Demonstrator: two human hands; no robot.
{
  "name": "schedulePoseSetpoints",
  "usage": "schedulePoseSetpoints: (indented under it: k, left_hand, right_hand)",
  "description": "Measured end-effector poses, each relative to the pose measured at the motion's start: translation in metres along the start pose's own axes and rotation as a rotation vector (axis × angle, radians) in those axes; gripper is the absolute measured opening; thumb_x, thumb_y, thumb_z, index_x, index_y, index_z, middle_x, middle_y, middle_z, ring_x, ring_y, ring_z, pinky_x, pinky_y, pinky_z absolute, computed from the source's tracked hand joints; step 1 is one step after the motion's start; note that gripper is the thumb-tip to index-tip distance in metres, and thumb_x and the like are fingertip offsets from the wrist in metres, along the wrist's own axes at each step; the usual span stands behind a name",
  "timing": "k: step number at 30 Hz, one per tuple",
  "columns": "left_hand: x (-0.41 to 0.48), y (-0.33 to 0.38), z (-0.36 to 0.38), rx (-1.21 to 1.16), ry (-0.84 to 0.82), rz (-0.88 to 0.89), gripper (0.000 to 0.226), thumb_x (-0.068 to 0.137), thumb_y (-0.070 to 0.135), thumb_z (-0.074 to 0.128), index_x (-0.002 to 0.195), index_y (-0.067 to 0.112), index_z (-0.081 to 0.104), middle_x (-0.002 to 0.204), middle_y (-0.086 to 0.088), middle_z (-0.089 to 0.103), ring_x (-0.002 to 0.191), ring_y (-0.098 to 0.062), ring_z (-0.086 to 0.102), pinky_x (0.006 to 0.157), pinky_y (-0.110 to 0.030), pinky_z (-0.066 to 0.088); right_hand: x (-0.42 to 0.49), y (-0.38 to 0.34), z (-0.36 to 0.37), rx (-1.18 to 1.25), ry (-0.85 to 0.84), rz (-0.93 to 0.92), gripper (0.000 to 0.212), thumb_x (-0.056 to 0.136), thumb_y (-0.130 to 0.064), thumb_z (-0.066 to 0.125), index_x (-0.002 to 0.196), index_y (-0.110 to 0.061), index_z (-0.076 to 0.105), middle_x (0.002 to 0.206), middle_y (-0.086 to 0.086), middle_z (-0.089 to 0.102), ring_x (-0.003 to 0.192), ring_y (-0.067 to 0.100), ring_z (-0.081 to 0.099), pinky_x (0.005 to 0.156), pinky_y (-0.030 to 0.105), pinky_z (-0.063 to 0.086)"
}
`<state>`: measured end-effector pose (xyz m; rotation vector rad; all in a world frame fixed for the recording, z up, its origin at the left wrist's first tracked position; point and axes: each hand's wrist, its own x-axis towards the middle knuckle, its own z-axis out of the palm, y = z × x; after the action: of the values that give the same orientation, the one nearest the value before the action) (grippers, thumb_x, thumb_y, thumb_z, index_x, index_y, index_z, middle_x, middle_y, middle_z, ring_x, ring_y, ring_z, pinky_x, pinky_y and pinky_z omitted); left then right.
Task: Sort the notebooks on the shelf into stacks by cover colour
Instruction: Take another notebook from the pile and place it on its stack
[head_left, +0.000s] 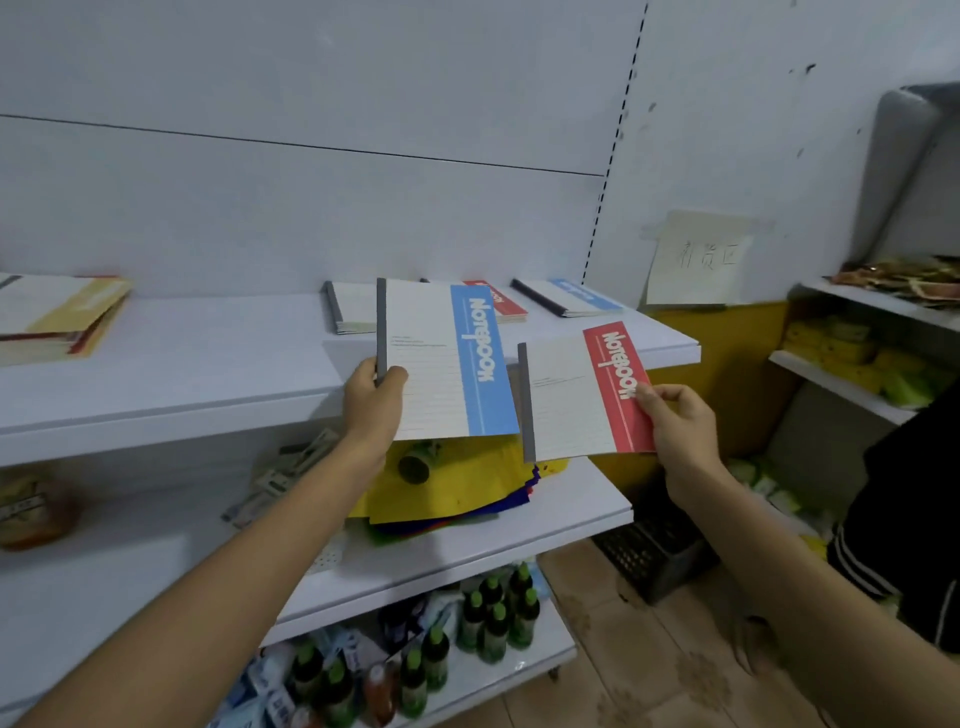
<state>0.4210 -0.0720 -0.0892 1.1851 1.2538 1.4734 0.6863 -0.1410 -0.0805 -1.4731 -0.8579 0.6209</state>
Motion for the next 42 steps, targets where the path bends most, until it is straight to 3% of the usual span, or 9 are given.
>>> schedulePoseSetpoints:
  k: [10, 14, 19, 24, 27, 30, 34, 37, 42]
  left_hand:
    - [0.118, 0.032, 0.075, -0.288, 0.063, -0.126, 0.012, 0.092, 0.016, 0.048, 0.083, 0.022, 0.054, 0.083, 0.000, 0.055, 0.076, -0.014, 0.052, 0.066, -0.027, 0.044]
    - [0.145, 0.039, 0.089, -0.347, 0.095, -0.205, 0.006, 0.091, 0.015, 0.049, 0.092, 0.018, 0.055, 0.081, -0.002, 0.053, 0.072, -0.014, 0.050, 0.057, -0.024, 0.041]
    - [0.162, 0.042, 0.071, -0.327, 0.193, -0.208, 0.014, 0.092, 0.014, 0.049, 0.079, 0.020, 0.051, 0.079, -0.002, 0.052, 0.067, -0.014, 0.047, 0.051, -0.025, 0.037]
    - [0.163, 0.044, 0.054, -0.326, 0.307, -0.185, 0.008, 0.092, 0.014, 0.049, 0.090, 0.018, 0.056, 0.082, -0.002, 0.054, 0.069, -0.015, 0.048, 0.049, -0.025, 0.036]
    - [0.161, 0.045, 0.051, -0.318, 0.360, -0.175, 0.006, 0.092, 0.015, 0.050, 0.091, 0.018, 0.056, 0.084, -0.003, 0.054, 0.072, -0.015, 0.049, 0.049, -0.026, 0.037]
    - [0.161, 0.042, 0.049, -0.317, 0.403, -0.167, 0.013, 0.092, 0.017, 0.051, 0.105, 0.015, 0.055, 0.089, -0.004, 0.056, 0.077, -0.016, 0.050, 0.051, -0.026, 0.038]
    - [0.158, 0.036, 0.055, -0.331, 0.424, -0.170, 0.008, 0.092, 0.017, 0.052, 0.098, 0.015, 0.056, 0.091, -0.005, 0.056, 0.080, -0.017, 0.050, 0.053, -0.027, 0.039]
    - [0.157, 0.034, 0.066, -0.305, 0.424, -0.176, 0.006, 0.093, 0.016, 0.050, 0.092, 0.017, 0.056, 0.089, -0.004, 0.056, 0.078, -0.016, 0.051, 0.056, -0.027, 0.039]
    - [0.160, 0.035, 0.079, -0.299, 0.440, -0.177, 0.008, 0.094, 0.015, 0.050, 0.100, 0.015, 0.056, 0.089, -0.003, 0.057, 0.079, -0.015, 0.051, 0.056, -0.027, 0.039]
  right_hand:
    - [0.126, -0.017, 0.028, -0.027, -0.070, -0.029, 0.025, 0.093, -0.035, 0.055, 0.108, -0.014, 0.051, 0.095, 0.002, 0.066, 0.082, 0.016, 0.068, 0.061, 0.025, 0.052]
    - [0.166, -0.014, 0.053, 0.001, -0.095, -0.029, 0.023, 0.094, -0.034, 0.054, 0.106, -0.014, 0.050, 0.099, 0.005, 0.066, 0.083, 0.017, 0.067, 0.062, 0.026, 0.053]
    - [0.209, -0.013, 0.111, 0.077, -0.184, 0.043, 0.023, 0.095, -0.031, 0.056, 0.108, -0.013, 0.050, 0.101, 0.009, 0.065, 0.079, 0.017, 0.064, 0.058, 0.024, 0.050]
    - [0.249, -0.020, 0.177, 0.024, -0.311, 0.083, 0.013, 0.096, -0.025, 0.054, 0.094, -0.014, 0.049, 0.103, 0.010, 0.065, 0.075, 0.015, 0.061, 0.054, 0.024, 0.045]
    - [0.269, -0.009, 0.203, -0.293, -0.329, -0.080, 0.033, 0.092, -0.026, 0.057, 0.119, -0.013, 0.044, 0.118, 0.011, 0.058, 0.095, 0.021, 0.059, 0.068, 0.030, 0.049]
    - [0.281, 0.008, 0.215, -0.728, -0.267, -0.537, 0.044, 0.088, -0.034, 0.059, 0.127, -0.017, 0.049, 0.126, 0.007, 0.053, 0.118, 0.027, 0.050, 0.097, 0.040, 0.040]
    - [0.277, 0.019, 0.223, -0.796, -0.626, -0.785, 0.036, 0.095, -0.046, 0.041, 0.108, -0.019, 0.061, 0.108, 0.002, 0.064, 0.098, 0.025, 0.059, 0.075, 0.032, 0.042]
    - [0.276, 0.017, 0.230, -0.828, -0.602, -0.875, 0.040, 0.096, -0.047, 0.037, 0.105, -0.016, 0.060, 0.106, 0.005, 0.064, 0.095, 0.026, 0.058, 0.074, 0.034, 0.045]
    - [0.276, 0.010, 0.239, -0.911, -0.598, -0.895, 0.038, 0.095, -0.046, 0.038, 0.103, -0.014, 0.058, 0.103, 0.005, 0.062, 0.091, 0.027, 0.057, 0.072, 0.034, 0.043]
